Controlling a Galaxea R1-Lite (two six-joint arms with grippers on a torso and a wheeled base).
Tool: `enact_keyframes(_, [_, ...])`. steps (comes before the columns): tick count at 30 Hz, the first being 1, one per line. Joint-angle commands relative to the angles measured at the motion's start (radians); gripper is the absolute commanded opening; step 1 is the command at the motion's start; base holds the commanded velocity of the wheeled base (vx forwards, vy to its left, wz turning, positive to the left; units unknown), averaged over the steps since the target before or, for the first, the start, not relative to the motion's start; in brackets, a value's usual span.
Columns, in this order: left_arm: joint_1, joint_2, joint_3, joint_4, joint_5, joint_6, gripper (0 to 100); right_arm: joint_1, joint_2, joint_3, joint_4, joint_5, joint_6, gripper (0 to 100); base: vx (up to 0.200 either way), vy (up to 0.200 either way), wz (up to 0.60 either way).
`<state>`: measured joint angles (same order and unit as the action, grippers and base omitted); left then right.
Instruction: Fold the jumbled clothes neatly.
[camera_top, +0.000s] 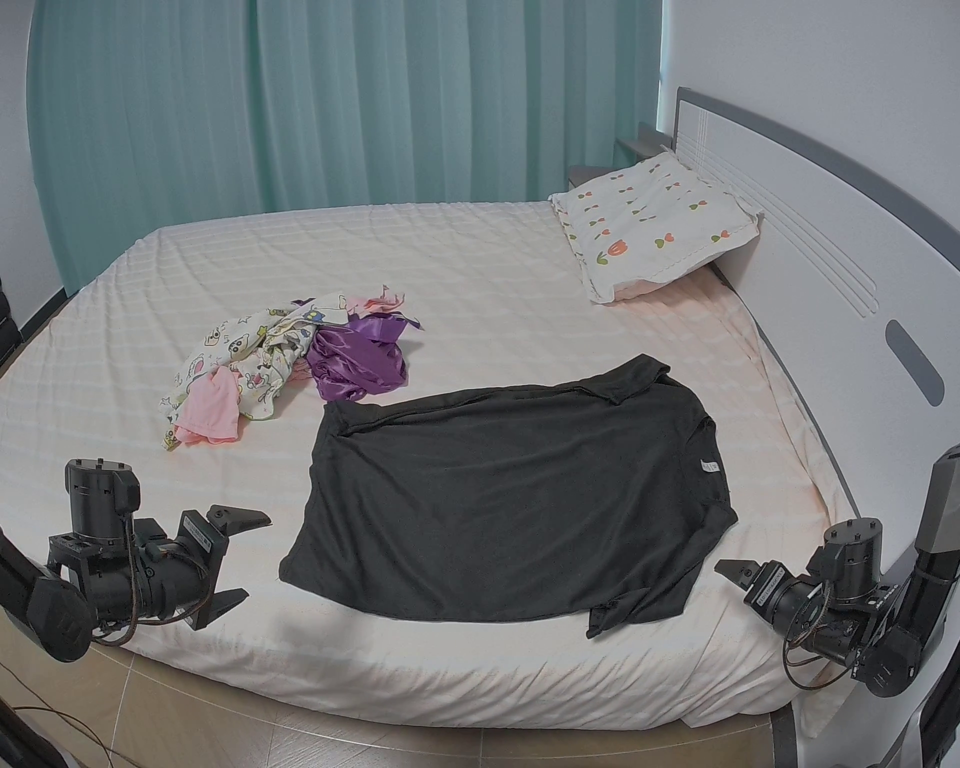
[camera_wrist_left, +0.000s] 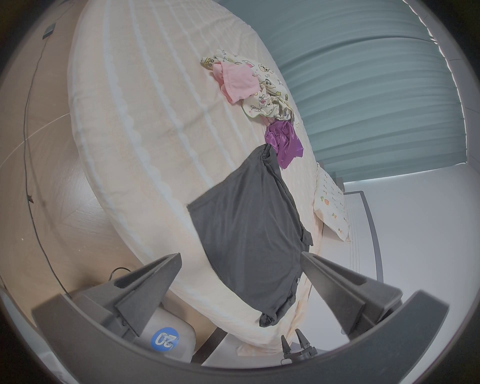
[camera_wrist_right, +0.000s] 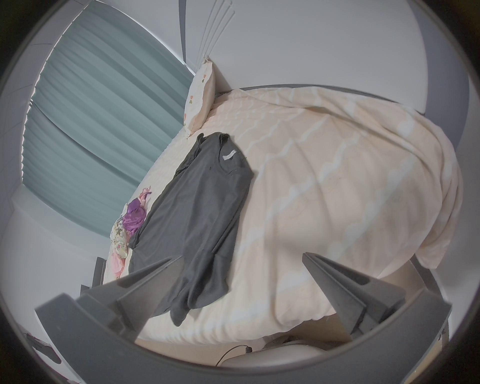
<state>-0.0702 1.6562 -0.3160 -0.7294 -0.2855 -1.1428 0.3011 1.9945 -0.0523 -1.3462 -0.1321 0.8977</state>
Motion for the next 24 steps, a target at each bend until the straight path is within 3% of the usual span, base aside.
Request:
enact_keyframes(1, [0.003,0.005,0.001,0.001,0.002,0.005,100,0.001,0.004,-0.003,-0.001,0.000,0.001,100,0.000,0.200,0.00])
enact_keyframes(7, [-0.008,0.031,0.017,-0.001,-0.006,0.041,100,-0.005,0.004,-0.006,-0.001,0.002,0.003,100,0.000,0.200,0.00])
enact_keyframes(16, [-0.106,0.145,0.000,-0.012,-0.024,0.043,100,-0.025,0.010,-0.009,-0.001,0.002,0.003,100,0.000,0.000,0.00])
enact_keyframes(24, [-0.180,0.289,-0.023,-0.160,-0.018,0.043,100,-0.026,0.020,-0.011,-0.002,0.000,0.001,100,0.000,0.000,0.00])
